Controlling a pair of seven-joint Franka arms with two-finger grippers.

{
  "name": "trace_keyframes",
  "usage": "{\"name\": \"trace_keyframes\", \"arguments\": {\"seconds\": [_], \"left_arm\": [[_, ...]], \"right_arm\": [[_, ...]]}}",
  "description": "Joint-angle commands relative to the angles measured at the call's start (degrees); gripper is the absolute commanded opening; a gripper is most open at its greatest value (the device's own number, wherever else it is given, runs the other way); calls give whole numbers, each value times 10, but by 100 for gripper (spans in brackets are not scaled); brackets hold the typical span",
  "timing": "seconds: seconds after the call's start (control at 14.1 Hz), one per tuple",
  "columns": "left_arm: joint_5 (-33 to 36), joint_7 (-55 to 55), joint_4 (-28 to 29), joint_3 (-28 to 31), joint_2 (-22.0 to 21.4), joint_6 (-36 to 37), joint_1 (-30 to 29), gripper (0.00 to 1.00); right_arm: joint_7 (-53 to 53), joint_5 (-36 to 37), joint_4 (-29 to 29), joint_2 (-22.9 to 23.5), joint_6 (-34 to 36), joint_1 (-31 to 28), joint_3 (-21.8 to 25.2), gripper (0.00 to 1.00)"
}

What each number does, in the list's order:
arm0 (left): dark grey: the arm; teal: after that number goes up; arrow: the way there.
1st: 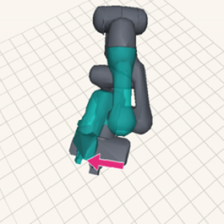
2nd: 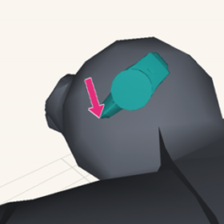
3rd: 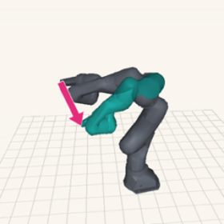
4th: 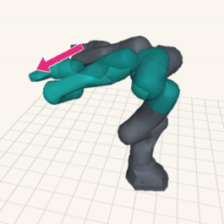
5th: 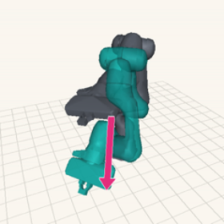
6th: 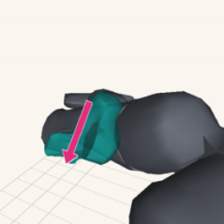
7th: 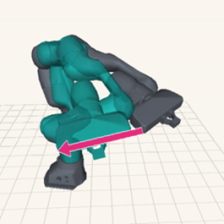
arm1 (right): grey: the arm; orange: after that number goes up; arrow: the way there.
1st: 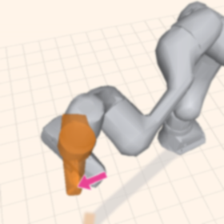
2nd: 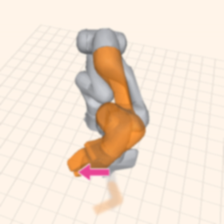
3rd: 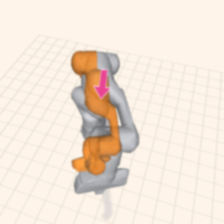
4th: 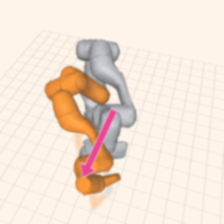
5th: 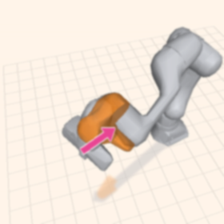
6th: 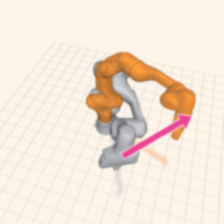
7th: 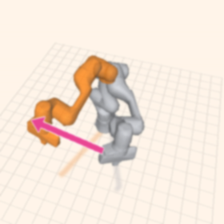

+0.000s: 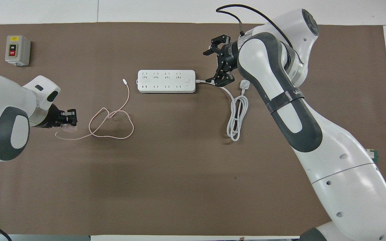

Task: Unplug charger and place it aside
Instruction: 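Carry the charger toward the robot and release it while the right gripper withdraws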

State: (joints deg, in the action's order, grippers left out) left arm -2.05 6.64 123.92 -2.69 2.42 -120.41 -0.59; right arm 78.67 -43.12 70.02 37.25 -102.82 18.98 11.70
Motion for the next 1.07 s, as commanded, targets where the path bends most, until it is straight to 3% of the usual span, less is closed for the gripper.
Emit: {"name": "trace_keyframes", "arguments": {"seconds": [0.0, 0.07, 0.14, 0.28, 0.57, 0.99], "left_arm": [[-9, -13, 46, -2, -10, -56, -8, 0], [-9, -13, 61, -1, -10, -77, -11, 5], [-9, -13, 68, -2, -8, -89, -27, 42], [-9, -18, 68, -1, 0, -86, -47, 100], [-9, -69, 49, -1, -11, -64, -94, 100], [-7, -62, -99, 0, -10, 69, -95, 100]], "right_arm": [[-88, 68, 30, -52, 56, -23, 3, 100], [-125, 100, 30, -64, 74, -26, 4, 100], [-161, 131, 30, -76, 94, -31, 5, 100], [-211, 174, 31, -102, 130, -43, 5, 100], [-385, 239, 31, -133, 195, -85, 5, 100], [-686, 359, 31, -167, 211, -112, 5, 100]]}}
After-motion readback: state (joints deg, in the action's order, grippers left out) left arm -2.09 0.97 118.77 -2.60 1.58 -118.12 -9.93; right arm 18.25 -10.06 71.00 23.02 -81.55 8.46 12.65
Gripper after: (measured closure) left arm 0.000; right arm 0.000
